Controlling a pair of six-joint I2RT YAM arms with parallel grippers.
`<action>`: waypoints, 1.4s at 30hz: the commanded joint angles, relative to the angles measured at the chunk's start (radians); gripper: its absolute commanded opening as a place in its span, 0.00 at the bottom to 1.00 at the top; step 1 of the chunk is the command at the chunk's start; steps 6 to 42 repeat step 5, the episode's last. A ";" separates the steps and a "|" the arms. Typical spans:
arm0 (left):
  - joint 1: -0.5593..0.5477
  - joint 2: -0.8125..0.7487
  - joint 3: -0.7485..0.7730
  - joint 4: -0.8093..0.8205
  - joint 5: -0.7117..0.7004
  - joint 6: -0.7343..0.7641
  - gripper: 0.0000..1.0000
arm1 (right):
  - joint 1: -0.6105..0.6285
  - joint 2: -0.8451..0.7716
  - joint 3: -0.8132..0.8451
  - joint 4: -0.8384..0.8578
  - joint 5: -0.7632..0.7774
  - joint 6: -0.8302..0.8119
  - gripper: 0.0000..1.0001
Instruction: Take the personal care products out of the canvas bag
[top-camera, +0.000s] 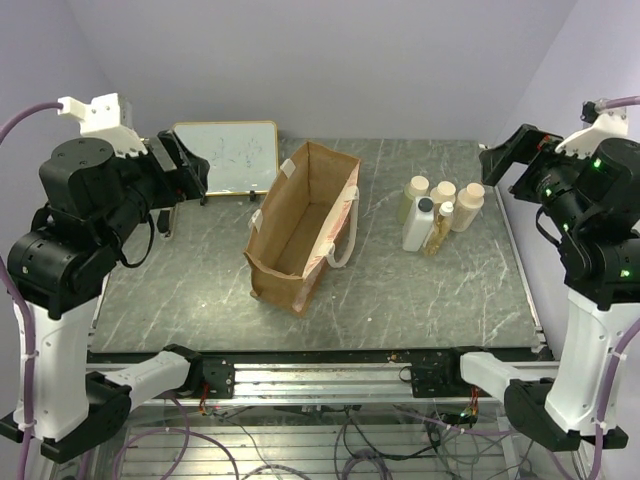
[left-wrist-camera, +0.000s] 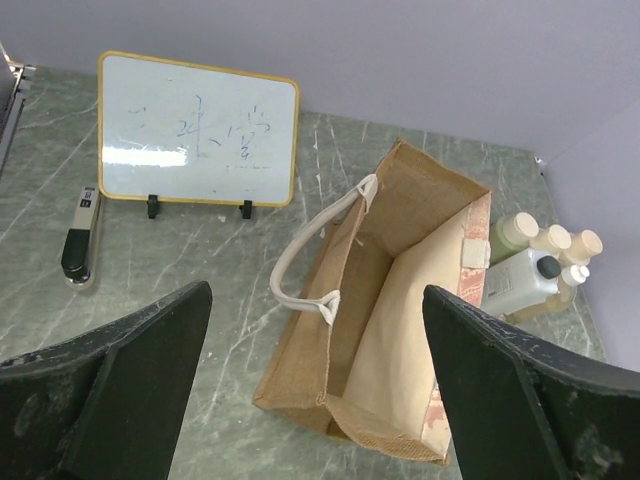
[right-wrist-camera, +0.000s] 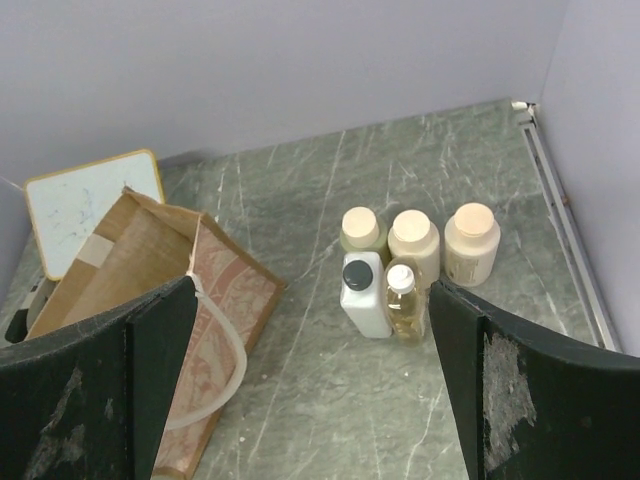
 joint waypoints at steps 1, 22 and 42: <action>-0.005 -0.006 0.014 -0.005 -0.025 0.018 0.97 | 0.000 0.008 0.033 -0.025 0.035 -0.017 1.00; -0.005 -0.005 0.016 -0.004 -0.024 0.015 0.97 | -0.002 -0.006 0.015 -0.009 0.062 -0.002 1.00; -0.005 -0.005 0.016 -0.004 -0.024 0.015 0.97 | -0.002 -0.006 0.015 -0.009 0.062 -0.002 1.00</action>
